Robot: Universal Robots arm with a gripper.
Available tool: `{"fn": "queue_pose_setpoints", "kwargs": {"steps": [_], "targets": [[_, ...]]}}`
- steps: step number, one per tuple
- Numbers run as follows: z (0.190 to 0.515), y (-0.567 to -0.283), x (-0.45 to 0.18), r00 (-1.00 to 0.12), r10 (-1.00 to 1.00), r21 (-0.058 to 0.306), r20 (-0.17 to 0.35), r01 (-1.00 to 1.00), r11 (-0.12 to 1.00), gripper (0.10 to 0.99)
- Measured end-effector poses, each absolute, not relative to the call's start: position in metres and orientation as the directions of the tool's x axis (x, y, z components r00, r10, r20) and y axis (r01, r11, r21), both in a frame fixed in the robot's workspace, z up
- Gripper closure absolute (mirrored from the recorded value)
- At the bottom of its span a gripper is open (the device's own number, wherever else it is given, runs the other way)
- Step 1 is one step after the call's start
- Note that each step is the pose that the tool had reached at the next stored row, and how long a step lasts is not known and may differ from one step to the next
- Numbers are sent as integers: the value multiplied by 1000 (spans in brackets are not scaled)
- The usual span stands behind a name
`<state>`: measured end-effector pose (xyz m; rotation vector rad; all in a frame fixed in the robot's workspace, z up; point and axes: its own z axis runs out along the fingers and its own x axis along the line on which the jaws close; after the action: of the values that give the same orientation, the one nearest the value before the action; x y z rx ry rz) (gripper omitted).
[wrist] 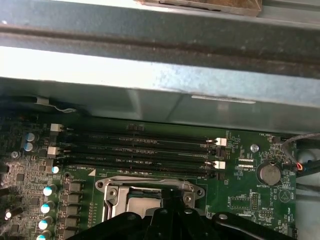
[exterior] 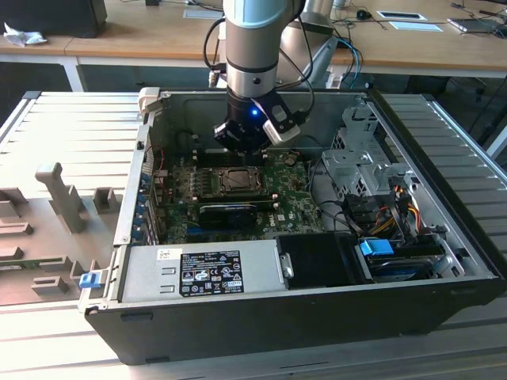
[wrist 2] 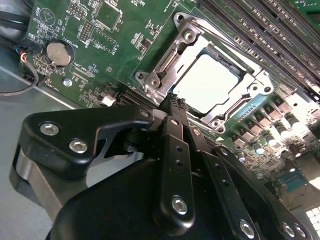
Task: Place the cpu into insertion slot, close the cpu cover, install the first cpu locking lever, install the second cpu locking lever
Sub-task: 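Install the second cpu locking lever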
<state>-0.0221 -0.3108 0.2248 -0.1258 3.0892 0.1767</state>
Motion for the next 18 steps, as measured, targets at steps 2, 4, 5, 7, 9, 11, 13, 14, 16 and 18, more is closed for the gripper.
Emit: {"fn": "queue_pose_setpoints", "kwargs": {"steps": [2,4,5,7,9,11,13,14,16,18], "targets": [[227,-311,-22,-996,-78,112,-49,-84,990,980],[228,-311,-22,-996,-78,112,-49,-84,990,980],[228,-311,-22,-996,-78,112,-49,-84,990,980],[229,-311,-22,-996,-78,112,-50,-84,990,980],[229,-311,-22,-996,-78,112,-49,-84,990,980],[229,-311,-22,-996,-78,112,-49,-84,990,980],[229,-312,-22,-996,-78,112,-49,-84,990,980],[229,-312,-22,-996,-78,112,-49,-83,990,980],[229,-313,-22,-996,-78,112,-49,-83,990,980],[229,-314,-22,-996,-78,112,-49,-83,990,980]]}}
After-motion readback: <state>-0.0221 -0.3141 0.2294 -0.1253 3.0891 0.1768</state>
